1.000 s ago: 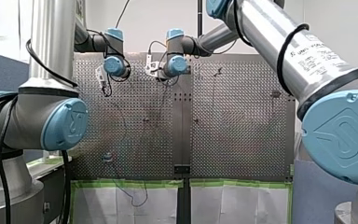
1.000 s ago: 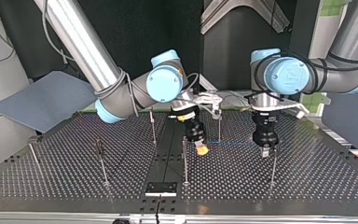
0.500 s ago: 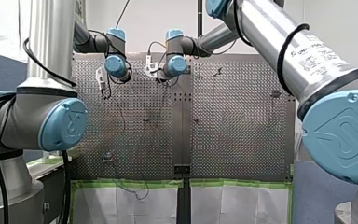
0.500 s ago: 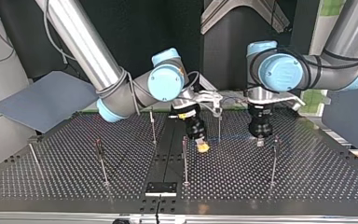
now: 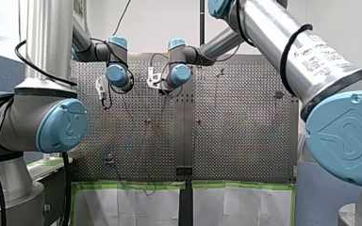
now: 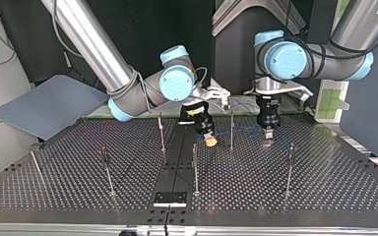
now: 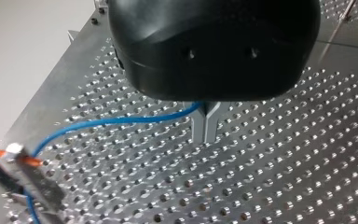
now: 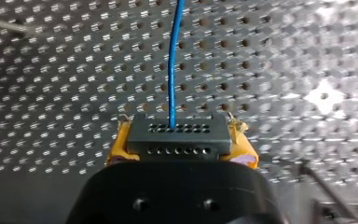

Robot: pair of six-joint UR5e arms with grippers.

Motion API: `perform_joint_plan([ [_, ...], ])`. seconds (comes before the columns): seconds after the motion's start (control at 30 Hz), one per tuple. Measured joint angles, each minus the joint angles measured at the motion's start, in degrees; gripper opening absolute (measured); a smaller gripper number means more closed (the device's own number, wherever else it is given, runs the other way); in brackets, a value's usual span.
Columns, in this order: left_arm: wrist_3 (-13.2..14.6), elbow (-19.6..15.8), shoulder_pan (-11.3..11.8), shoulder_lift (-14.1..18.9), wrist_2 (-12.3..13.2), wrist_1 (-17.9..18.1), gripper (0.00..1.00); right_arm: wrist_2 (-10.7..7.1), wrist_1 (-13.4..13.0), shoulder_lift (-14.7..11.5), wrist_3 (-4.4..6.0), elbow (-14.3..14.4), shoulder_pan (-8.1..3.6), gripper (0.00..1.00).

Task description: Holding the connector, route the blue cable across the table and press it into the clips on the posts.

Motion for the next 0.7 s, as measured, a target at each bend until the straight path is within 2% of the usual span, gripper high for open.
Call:
perform_joint_plan([
  [0.37,-1.6,-5.6,-1.3,-0.7,-0.1,5.6,0.00,0.11,-0.1,0.0,-0.08,5.3,-0.15,0.00],
  [0.7,-1.5,-10.4,-2.5,-5.6,-0.3,9.6,0.00,0.47,-0.3,0.0,-0.16,10.1,-0.15,0.00],
])
